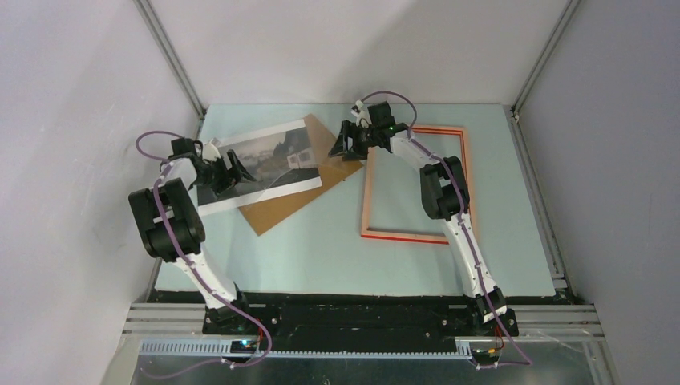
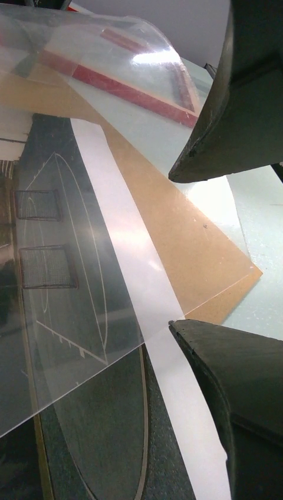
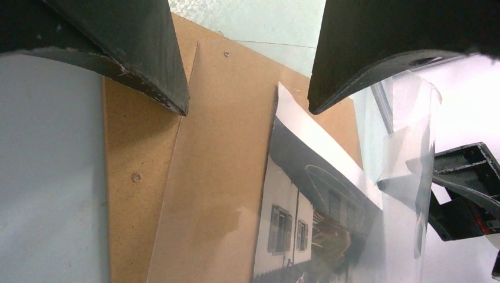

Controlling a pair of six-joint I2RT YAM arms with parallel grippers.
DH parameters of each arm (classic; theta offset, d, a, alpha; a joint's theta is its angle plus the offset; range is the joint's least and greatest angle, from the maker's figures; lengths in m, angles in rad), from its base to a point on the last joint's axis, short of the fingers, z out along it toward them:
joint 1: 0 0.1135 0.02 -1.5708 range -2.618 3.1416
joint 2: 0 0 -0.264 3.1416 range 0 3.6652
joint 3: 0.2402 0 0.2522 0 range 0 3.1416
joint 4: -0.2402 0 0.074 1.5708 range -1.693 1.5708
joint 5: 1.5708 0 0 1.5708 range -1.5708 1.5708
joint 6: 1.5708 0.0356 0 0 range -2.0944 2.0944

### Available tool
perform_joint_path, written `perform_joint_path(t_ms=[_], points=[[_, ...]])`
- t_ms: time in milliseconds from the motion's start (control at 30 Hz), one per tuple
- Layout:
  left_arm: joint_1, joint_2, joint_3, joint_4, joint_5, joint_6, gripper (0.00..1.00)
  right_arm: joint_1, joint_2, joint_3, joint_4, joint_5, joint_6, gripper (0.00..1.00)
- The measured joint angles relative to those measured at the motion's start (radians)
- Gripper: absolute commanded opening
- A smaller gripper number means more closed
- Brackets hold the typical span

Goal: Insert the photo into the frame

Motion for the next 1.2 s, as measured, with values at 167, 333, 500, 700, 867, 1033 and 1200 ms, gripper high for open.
perform_joint_path(t_ms=[167,333,500,700,867,1033,1200], points=[[0.000,0.000,0.000,0.000,0.000,0.000,0.88,0.000,-0.004,-0.008,0.003,-0.003,-0.012,0.78],[0.001,0.000,-0.004,0.000,0.000,0.000,0.89,0.000,-0.015,-0.027,0.012,-0.006,-0.016,0.79],[0.013,-0.004,-0.017,0.008,-0.002,0.000,0.90,-0.005,-0.028,-0.051,0.015,-0.013,-0.015,0.80],[0.045,-0.006,-0.052,0.020,0.000,-0.005,0.91,-0.012,-0.039,-0.073,0.018,-0.025,-0.016,0.79],[0.071,-0.013,-0.064,0.040,0.022,-0.019,0.91,-0.015,-0.045,-0.085,0.018,-0.028,-0.023,0.79],[0.087,-0.016,-0.065,0.053,0.047,-0.023,0.91,-0.015,-0.050,-0.092,0.018,-0.028,-0.035,0.79],[0.103,-0.020,-0.065,0.057,0.075,-0.029,0.91,-0.015,-0.055,-0.097,0.016,-0.027,-0.050,0.79]])
